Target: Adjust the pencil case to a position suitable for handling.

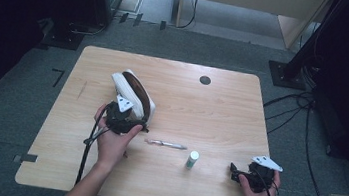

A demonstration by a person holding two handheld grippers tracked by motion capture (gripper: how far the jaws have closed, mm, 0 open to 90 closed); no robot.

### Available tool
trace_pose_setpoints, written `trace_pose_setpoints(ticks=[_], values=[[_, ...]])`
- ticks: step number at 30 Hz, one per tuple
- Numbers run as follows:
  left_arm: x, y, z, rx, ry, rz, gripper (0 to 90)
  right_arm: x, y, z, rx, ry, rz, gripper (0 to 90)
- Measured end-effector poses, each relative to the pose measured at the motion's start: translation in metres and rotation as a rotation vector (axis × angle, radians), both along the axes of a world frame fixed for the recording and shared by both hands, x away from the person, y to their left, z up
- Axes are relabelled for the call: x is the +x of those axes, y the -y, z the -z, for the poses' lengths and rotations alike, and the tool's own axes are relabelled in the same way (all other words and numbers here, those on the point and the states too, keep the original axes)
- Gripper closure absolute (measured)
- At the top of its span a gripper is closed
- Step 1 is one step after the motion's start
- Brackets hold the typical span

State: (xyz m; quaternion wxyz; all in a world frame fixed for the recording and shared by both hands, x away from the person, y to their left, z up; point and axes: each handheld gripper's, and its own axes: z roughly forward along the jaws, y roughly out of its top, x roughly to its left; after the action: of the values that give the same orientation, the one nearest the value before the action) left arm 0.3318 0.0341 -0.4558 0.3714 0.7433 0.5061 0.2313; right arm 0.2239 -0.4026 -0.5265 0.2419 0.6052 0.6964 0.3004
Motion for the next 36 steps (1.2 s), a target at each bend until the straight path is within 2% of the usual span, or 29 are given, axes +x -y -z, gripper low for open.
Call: trace_pose_setpoints(ticks=[3, 8, 11, 14, 16, 19, 22, 27, 29, 33, 36], values=[[0.001, -0.001, 0.002, 0.022, -0.001, -0.006, 13.0, 0.000, 0.000, 0.000, 0.000, 0.001, 0.002, 0.3], [0.002, -0.011, 0.002, 0.010, -0.006, -0.002, 16.2, 0.000, 0.000, 0.000, -0.001, 0.000, 0.000, 0.3], [0.001, -0.017, 0.001, 0.004, 0.000, -0.003, 23.0, 0.000, 0.000, 0.000, -0.001, 0.000, -0.001, 0.3], [-0.001, -0.023, 0.001, 0.021, 0.017, -0.006, 30.7, 0.000, 0.000, 0.000, -0.001, 0.000, 0.002, 0.3], [-0.001, -0.027, 0.000, 0.016, 0.022, -0.010, 36.0, 0.000, 0.000, 0.000, -0.001, 0.000, 0.002, 0.3], [0.001, -0.032, -0.002, 0.006, 0.038, -0.038, 39.3, 0.000, 0.000, 0.000, 0.000, 0.000, 0.001, 0.3], [0.004, -0.034, -0.004, -0.012, 0.041, -0.071, 37.0, 0.000, 0.000, 0.000, -0.001, 0.001, 0.001, 0.3], [0.013, -0.029, -0.002, 0.010, 0.012, -0.099, 23.2, 0.000, 0.000, 0.000, -0.001, 0.000, 0.000, 0.3], [0.014, -0.028, -0.002, 0.031, 0.027, -0.117, 26.6, 0.000, 0.000, 0.000, -0.001, 0.000, -0.001, 0.3], [0.019, -0.030, 0.000, 0.020, 0.028, -0.130, 36.2, 0.000, 0.000, 0.000, -0.001, 0.000, 0.000, 0.3], [0.020, -0.031, 0.001, 0.035, 0.040, -0.139, 44.7, 0.000, 0.000, 0.000, -0.002, 0.000, 0.000, 0.3]])
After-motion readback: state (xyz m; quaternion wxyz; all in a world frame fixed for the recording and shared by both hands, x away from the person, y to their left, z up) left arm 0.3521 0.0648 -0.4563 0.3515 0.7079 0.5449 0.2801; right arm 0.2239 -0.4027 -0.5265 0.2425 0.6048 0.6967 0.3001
